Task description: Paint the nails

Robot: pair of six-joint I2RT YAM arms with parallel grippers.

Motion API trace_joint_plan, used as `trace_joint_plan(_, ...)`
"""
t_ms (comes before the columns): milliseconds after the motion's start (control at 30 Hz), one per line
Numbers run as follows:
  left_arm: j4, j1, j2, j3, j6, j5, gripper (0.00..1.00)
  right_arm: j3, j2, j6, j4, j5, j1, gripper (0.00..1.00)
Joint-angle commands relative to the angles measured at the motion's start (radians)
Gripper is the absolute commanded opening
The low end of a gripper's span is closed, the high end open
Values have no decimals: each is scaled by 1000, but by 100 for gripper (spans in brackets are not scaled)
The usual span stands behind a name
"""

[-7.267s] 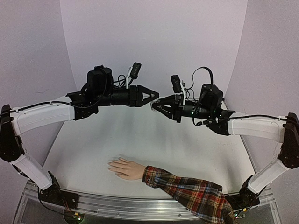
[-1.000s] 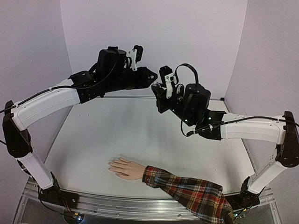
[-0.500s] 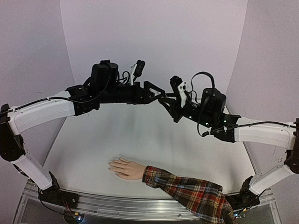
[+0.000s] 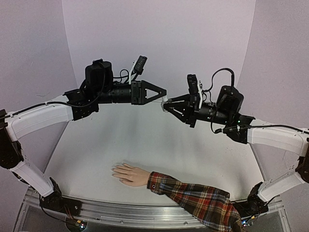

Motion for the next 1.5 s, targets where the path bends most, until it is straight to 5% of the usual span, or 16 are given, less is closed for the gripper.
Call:
trace_joint_plan(0,23,1,-8,48,31,24,35,43,19,41,77,-13,1,0)
trace_joint_plan(333,-73,-8,38,127,57,-48,6,48,55,6,65,215,18,0)
trace_joint_plan(467,-196,-58,74,193,108,-221,0,79,79,-118,14,605,96,0)
trace_joint_plan(600,-396,-157,166,340,69,-730,0,255,231,-350,-40,1338,260,0)
trace_joint_plan(667,-422,-159,211,389,35,-756,0,308,285,-431,-30,1449,282,0)
trace_joint_plan(833,-343,-157,192,361,77,-599,6,243,237,-411,-25,1258,278,0)
trace_joint_plan(1067,-69,-87,42,111,47,-212,67,46,35,-283,-18,663,172,0)
trace_joint_plan(1133,24,-57,-2,52,16,-101,77,10,-12,-229,-18,454,122,0)
trace_joint_plan(1267,80,-32,-15,18,-1,17,85,-23,-71,-130,-5,195,57,0)
trace_joint_plan(1467,82,-27,11,50,7,33,84,-16,-71,-44,38,60,22,0)
